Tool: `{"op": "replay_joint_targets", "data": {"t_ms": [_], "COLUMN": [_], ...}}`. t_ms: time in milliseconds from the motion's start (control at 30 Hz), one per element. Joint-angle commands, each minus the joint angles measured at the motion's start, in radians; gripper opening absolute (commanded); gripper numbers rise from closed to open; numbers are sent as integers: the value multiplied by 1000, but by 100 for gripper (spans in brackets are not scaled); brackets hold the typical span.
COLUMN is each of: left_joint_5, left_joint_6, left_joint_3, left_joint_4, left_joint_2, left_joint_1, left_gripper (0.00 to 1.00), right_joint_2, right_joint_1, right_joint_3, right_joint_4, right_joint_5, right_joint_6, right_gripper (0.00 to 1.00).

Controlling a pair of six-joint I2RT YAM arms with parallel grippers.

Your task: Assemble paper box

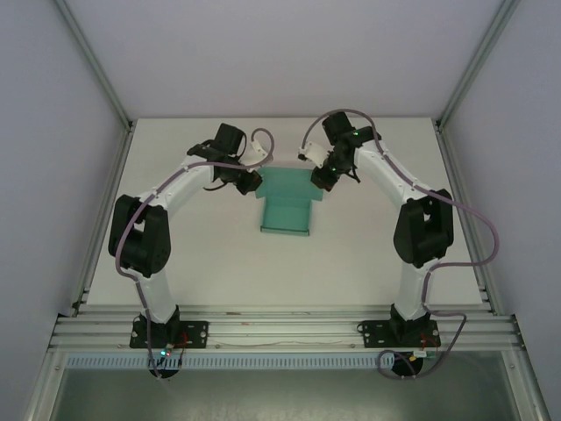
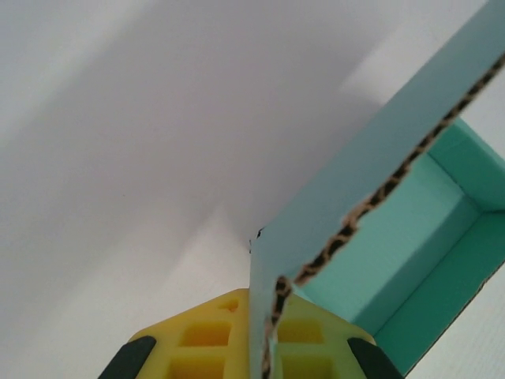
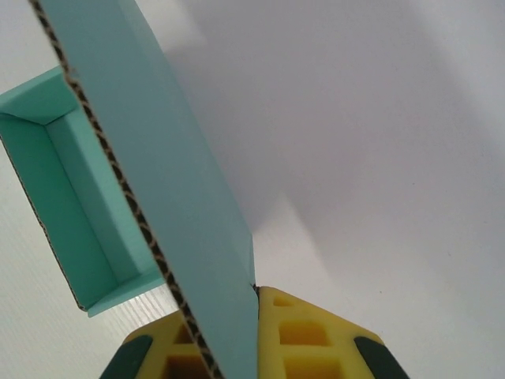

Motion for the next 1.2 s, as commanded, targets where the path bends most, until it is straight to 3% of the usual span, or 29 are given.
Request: {"op": "replay_joint_targets", "data": {"t_ms": [0, 167, 333, 500, 767, 1167], "left_joint_5": [-60, -93, -96, -172, -249, -267], "left_joint_6": [-143, -387, -622, -739, -736, -775], "left_joint_3": [-14, -64, -127, -124, -165, -357], "left_joint_4": [76, 202, 355, 433, 441, 577], "left_joint_2": [-47, -74, -63, -17, 15, -37], "left_joint_1": [0, -6, -19, -42, -100, -126], "left_gripper": [0, 0, 0, 0, 0, 0], "right_joint_2": [-21, -79, -119, -99, -73, -152], "right_joint_1": [-4, 6, 63, 107, 139, 253], "right_joint_3": [13, -69, -190, -246, -313, -574], "right_joint_4": [46, 272, 481, 609, 713, 950], "right_joint_5": [60, 116, 273, 276, 411, 670], "right_joint_6": [152, 537, 876, 1058, 1222, 1181], "right_gripper": [0, 0, 0, 0, 0, 0]}}
